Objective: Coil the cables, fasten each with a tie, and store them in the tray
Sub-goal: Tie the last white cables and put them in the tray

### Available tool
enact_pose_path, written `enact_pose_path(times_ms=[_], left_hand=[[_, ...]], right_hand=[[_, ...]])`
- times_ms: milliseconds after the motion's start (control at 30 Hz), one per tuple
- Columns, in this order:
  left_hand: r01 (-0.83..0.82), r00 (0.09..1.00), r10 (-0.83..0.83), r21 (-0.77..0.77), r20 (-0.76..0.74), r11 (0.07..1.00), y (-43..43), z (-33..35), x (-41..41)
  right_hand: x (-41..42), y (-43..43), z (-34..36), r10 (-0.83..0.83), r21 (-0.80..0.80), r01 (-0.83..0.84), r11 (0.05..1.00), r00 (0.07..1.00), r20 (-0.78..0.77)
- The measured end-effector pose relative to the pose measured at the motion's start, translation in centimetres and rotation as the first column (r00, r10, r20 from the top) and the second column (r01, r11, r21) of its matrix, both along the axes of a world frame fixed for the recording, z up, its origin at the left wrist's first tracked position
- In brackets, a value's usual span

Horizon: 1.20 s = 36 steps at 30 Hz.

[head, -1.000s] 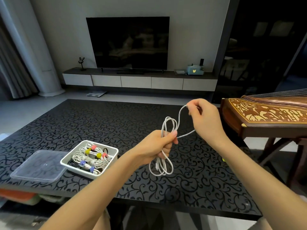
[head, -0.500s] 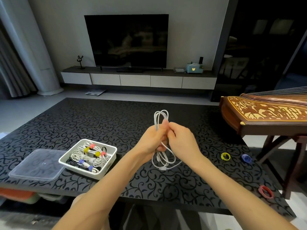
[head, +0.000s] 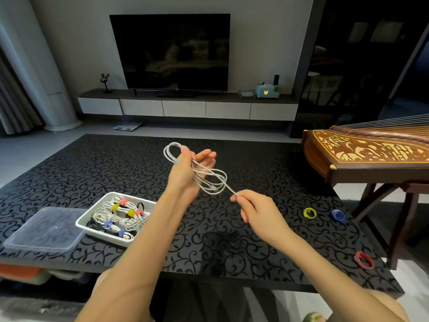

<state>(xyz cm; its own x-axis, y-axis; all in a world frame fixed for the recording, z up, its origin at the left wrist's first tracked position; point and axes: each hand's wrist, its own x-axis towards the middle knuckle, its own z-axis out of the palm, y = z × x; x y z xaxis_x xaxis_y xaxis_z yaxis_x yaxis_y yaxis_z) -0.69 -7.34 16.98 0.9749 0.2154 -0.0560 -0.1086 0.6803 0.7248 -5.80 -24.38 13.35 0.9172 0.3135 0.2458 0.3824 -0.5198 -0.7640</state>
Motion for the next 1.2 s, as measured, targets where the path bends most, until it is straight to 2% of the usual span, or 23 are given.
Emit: enact_pose_path(times_ms=[133,200,267,333,367,433,500,567,633,667,767,833,867,933,1100,1200], left_hand=[[0.154,0.988,-0.154,-0.300,0.025,0.941,-0.2,1.2,-0.4],[0.206,0.977,-0.210,-0.304,0.017,0.930,0.1,1.5,-0.7],[0.161,0.985,-0.167,-0.129,-0.035,0.978,0.9,1.8,-0.9],[0.101,0.994,-0.087,0.222,-0.068,0.970,1.5,1.7,-1.2],[0.092,0.995,-0.068,0.407,-0.075,0.909,1.5,1.6,-1.3],[0.136,0.991,-0.081,0.702,-0.111,0.699,1.0,1.4,-1.5],[0.238,0.971,-0.146,0.831,-0.190,0.503,0.0,1.5,-1.8],[0.364,0.922,-0.275,0.856,-0.274,0.368,-1.3,1.9,-2.3],[0.448,0.861,-0.391,0.848,-0.325,0.282,-2.2,1.9,-2.8],[0.492,0.823,-0.456,0.826,-0.338,0.277,-2.5,1.8,-2.9],[0.617,0.701,-0.652,0.703,-0.287,0.353,-2.4,1.5,-3.1],[0.644,0.646,-0.726,0.679,-0.234,0.354,-2.3,1.1,-3.1],[0.639,0.631,-0.745,0.690,-0.217,0.340,-2.4,1.0,-3.3],[0.632,0.596,-0.769,0.724,-0.229,0.274,-2.7,0.9,-3.6],[0.623,0.597,-0.733,0.764,-0.327,0.167,-3.2,0.0,-4.1],[0.564,0.589,-0.722,0.825,-0.362,0.046,-3.6,-0.1,-4.4]], right_hand=[[-0.9,-0.2,-1.6,0.054,-0.071,-0.052,0.996,0.998,0.025],[-1.0,-0.8,-1.9,0.069,-0.151,-0.067,0.986,0.998,0.007],[-1.0,-2.3,-1.8,0.060,-0.232,-0.062,0.971,0.998,-0.016],[-1.4,-3.7,-1.1,0.060,-0.286,-0.051,0.957,0.998,0.022],[-1.5,-4.2,-0.7,0.087,-0.338,-0.051,0.940,0.992,0.090],[-1.4,-4.5,0.5,0.178,-0.482,-0.035,0.875,0.951,0.253],[-1.1,-4.2,2.2,0.265,-0.598,-0.023,0.801,0.909,0.321],[-0.7,-3.7,3.9,0.333,-0.629,-0.074,0.774,0.892,0.305],[-0.4,-3.4,5.6,0.325,-0.534,-0.141,0.834,0.907,0.268],[-0.2,-3.2,6.2,0.307,-0.470,-0.166,0.867,0.920,0.243],[0.0,-3.1,7.4,0.253,-0.256,-0.215,0.942,0.959,0.125],[0.2,-3.0,7.8,0.220,-0.083,-0.216,0.973,0.974,0.050],[0.3,-2.9,7.8,0.203,-0.046,-0.202,0.978,0.978,0.039],[0.5,-2.6,7.7,0.166,-0.061,-0.161,0.985,0.983,0.078],[0.1,-3.1,7.0,0.075,-0.277,0.017,0.961,0.944,0.320],[0.1,-3.8,6.4,0.077,-0.460,0.143,0.876,0.901,0.427]])
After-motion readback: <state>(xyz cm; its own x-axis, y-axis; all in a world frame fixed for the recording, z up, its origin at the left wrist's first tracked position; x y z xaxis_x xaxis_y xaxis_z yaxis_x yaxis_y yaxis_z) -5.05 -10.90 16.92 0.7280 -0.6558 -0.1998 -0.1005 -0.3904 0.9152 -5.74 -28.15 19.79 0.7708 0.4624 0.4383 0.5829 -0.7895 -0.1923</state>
